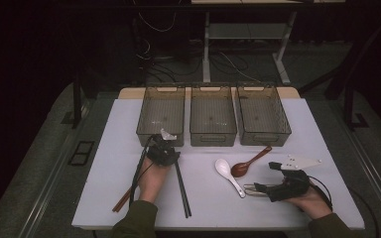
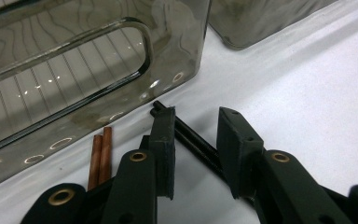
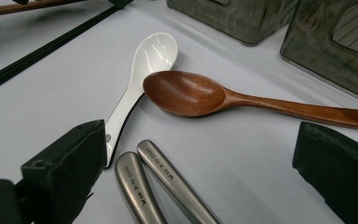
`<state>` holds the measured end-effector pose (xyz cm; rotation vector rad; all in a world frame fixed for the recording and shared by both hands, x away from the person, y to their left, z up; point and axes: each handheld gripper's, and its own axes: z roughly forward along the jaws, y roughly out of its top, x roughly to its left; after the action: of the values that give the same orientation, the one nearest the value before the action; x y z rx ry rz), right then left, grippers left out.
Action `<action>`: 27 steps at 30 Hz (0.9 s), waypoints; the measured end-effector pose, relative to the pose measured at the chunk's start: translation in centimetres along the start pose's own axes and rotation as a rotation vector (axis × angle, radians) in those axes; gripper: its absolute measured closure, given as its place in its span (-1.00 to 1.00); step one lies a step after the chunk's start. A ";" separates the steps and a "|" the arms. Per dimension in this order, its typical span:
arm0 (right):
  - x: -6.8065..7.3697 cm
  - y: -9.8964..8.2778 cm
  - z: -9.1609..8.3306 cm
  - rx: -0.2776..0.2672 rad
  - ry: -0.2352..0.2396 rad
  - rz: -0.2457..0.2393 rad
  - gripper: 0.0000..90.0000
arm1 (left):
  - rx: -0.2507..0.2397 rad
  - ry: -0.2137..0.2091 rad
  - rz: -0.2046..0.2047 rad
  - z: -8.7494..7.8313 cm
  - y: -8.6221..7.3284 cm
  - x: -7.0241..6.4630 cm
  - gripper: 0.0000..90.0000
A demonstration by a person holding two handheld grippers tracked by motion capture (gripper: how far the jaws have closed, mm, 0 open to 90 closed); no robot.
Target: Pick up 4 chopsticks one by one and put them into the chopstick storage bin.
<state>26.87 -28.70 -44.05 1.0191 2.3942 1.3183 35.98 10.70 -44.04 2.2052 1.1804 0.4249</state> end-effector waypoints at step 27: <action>0.0 0.0 -0.1 -0.004 -0.001 -0.001 -0.93 | 0.016 -0.009 0.018 -0.5 -0.2 0.5 0.66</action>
<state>26.86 -28.77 -44.03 1.0172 2.3900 1.3214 35.86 11.37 -43.75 2.2305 1.1639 0.4145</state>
